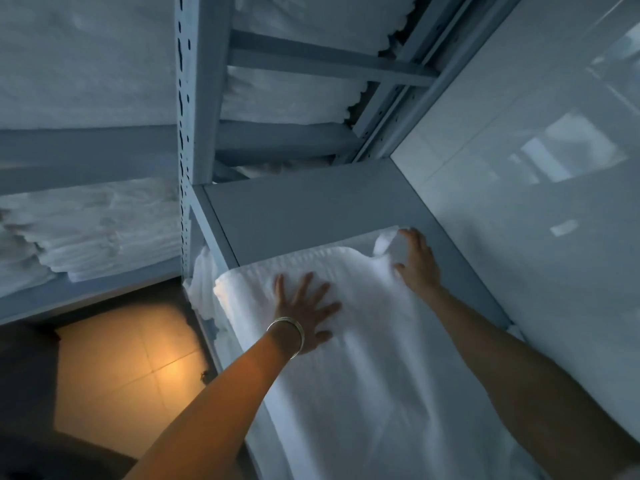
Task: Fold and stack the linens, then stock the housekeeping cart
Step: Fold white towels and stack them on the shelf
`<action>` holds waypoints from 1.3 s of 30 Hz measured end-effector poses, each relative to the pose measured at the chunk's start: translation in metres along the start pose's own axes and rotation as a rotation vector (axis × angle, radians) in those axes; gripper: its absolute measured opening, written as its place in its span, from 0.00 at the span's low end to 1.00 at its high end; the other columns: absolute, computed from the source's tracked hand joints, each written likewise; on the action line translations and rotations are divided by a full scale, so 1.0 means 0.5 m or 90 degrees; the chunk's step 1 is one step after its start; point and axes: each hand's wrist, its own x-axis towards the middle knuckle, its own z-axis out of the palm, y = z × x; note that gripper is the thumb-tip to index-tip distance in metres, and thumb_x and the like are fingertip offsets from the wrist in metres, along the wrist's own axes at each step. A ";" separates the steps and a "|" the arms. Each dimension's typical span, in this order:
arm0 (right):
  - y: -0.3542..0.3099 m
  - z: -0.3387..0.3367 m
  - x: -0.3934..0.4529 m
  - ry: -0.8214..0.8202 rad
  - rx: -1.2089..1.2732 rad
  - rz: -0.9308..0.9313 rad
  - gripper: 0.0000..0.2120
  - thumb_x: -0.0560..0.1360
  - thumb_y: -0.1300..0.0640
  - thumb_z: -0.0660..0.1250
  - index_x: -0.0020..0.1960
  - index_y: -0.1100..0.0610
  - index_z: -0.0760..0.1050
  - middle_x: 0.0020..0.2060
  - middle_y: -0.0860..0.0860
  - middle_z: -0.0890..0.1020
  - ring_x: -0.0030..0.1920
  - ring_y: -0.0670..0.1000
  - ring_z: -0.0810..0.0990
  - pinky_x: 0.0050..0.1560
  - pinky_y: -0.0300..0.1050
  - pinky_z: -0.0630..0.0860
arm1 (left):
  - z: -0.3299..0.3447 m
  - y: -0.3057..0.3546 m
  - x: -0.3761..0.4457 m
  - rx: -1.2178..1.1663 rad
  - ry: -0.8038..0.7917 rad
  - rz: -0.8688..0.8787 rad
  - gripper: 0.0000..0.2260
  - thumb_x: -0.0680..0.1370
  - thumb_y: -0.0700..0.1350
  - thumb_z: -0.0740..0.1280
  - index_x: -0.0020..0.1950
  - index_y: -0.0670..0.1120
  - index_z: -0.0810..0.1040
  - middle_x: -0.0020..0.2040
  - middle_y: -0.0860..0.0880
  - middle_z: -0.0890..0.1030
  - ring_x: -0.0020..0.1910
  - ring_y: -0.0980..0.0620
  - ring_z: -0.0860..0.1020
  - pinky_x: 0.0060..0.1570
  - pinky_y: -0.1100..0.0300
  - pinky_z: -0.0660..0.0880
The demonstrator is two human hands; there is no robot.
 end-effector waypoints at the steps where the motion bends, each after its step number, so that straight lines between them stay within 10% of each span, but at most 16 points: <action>1: -0.005 -0.002 0.014 0.001 -0.006 -0.029 0.33 0.70 0.63 0.71 0.71 0.51 0.64 0.74 0.51 0.60 0.69 0.59 0.64 0.64 0.56 0.67 | 0.002 0.000 -0.001 0.001 0.005 0.002 0.27 0.79 0.64 0.48 0.75 0.63 0.44 0.77 0.53 0.37 0.74 0.41 0.32 0.59 0.26 0.32; 7: -0.040 -0.053 0.079 -0.156 -0.255 -0.199 0.09 0.73 0.58 0.65 0.48 0.51 0.66 0.52 0.53 0.79 0.55 0.55 0.78 0.54 0.45 0.66 | 0.008 -0.004 0.002 0.001 0.019 0.009 0.27 0.78 0.65 0.47 0.75 0.63 0.42 0.77 0.53 0.35 0.73 0.41 0.31 0.58 0.27 0.30; 12: -0.050 -0.101 0.141 0.122 -0.424 -0.181 0.19 0.50 0.71 0.77 0.39 0.61 0.77 0.35 0.59 0.79 0.22 0.54 0.76 0.36 0.46 0.76 | 0.005 0.004 0.005 -0.008 0.010 0.000 0.27 0.78 0.65 0.47 0.75 0.63 0.42 0.77 0.53 0.35 0.73 0.41 0.31 0.58 0.27 0.28; 14: -0.048 -0.064 0.135 -0.010 -0.350 -0.121 0.27 0.65 0.67 0.74 0.63 0.59 0.72 0.60 0.62 0.73 0.47 0.59 0.82 0.54 0.51 0.74 | 0.001 0.010 0.006 -0.013 0.010 -0.005 0.27 0.78 0.65 0.47 0.75 0.63 0.42 0.77 0.53 0.35 0.73 0.40 0.30 0.57 0.27 0.28; 17: -0.016 0.012 0.084 -0.179 -0.170 -0.018 0.36 0.76 0.66 0.61 0.77 0.48 0.49 0.76 0.57 0.47 0.74 0.57 0.57 0.72 0.58 0.53 | 0.003 0.011 0.006 -0.011 0.020 -0.017 0.27 0.78 0.66 0.48 0.75 0.64 0.43 0.77 0.53 0.36 0.72 0.38 0.30 0.58 0.26 0.30; 25: 0.218 0.016 -0.062 -0.021 0.024 0.138 0.16 0.77 0.68 0.60 0.64 0.67 0.70 0.62 0.65 0.72 0.61 0.64 0.72 0.61 0.55 0.69 | -0.022 0.045 0.020 -0.046 0.060 -0.143 0.22 0.79 0.60 0.51 0.74 0.61 0.57 0.78 0.48 0.42 0.73 0.33 0.35 0.59 0.23 0.37; 31: 0.238 0.042 -0.115 -0.239 0.106 0.256 0.23 0.74 0.63 0.68 0.67 0.64 0.67 0.60 0.64 0.73 0.54 0.58 0.75 0.55 0.48 0.72 | 0.003 0.069 0.057 -0.021 0.114 -0.020 0.24 0.81 0.58 0.47 0.77 0.57 0.49 0.78 0.53 0.42 0.75 0.43 0.36 0.66 0.27 0.40; 39: 0.248 0.050 -0.126 -0.136 -0.197 0.199 0.09 0.78 0.56 0.59 0.56 0.58 0.71 0.53 0.57 0.78 0.58 0.57 0.76 0.54 0.49 0.72 | 0.002 0.080 0.078 0.047 0.029 -0.028 0.24 0.77 0.67 0.41 0.73 0.69 0.41 0.76 0.55 0.35 0.71 0.34 0.30 0.55 0.21 0.34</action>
